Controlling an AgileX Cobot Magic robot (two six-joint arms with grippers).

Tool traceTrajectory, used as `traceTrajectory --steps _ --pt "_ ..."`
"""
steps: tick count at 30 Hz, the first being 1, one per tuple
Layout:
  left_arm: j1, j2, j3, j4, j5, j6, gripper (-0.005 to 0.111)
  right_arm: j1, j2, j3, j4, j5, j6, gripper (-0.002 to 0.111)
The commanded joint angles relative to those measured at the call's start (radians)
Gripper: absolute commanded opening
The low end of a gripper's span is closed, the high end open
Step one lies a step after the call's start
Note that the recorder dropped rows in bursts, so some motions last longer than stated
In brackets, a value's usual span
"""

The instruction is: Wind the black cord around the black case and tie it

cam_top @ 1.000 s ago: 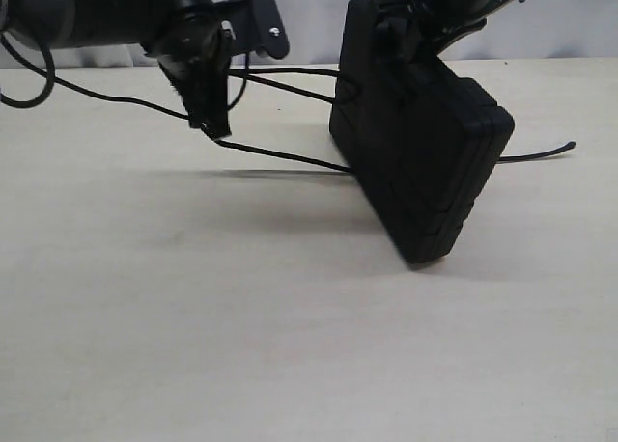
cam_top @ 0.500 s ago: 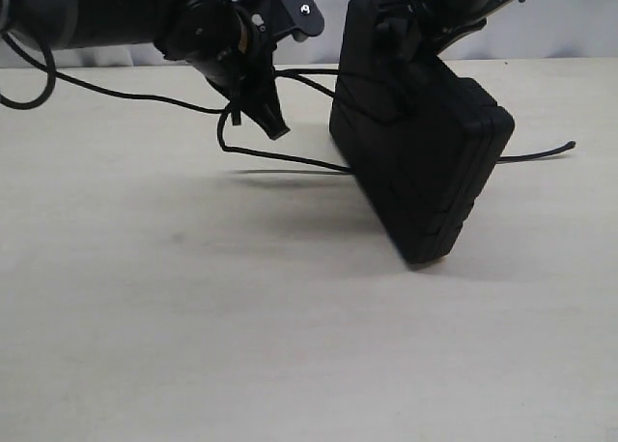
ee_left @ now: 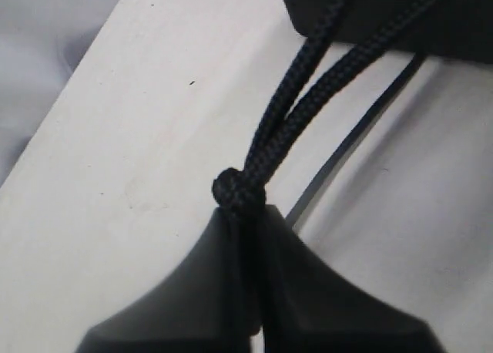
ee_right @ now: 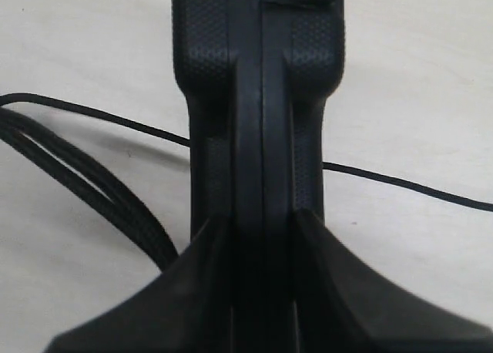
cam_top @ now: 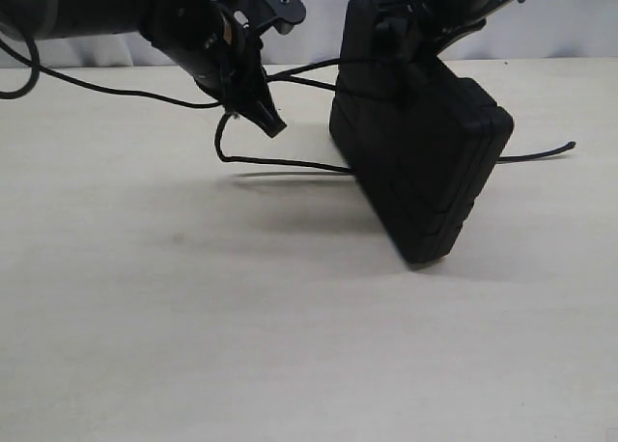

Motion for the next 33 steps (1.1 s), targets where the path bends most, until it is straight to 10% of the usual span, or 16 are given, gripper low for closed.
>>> traceTrajectory --steps 1,22,33 --pt "-0.012 0.008 -0.008 -0.087 -0.046 0.011 0.0 0.001 0.002 0.013 0.022 0.024 -0.007 0.004" --pt "-0.115 0.012 -0.008 -0.133 -0.014 0.179 0.0 0.026 0.002 0.013 0.025 0.024 -0.007 0.004" --pt "-0.045 0.014 -0.008 -0.028 0.124 0.23 0.0 0.026 0.002 0.013 0.021 0.024 -0.007 0.004"
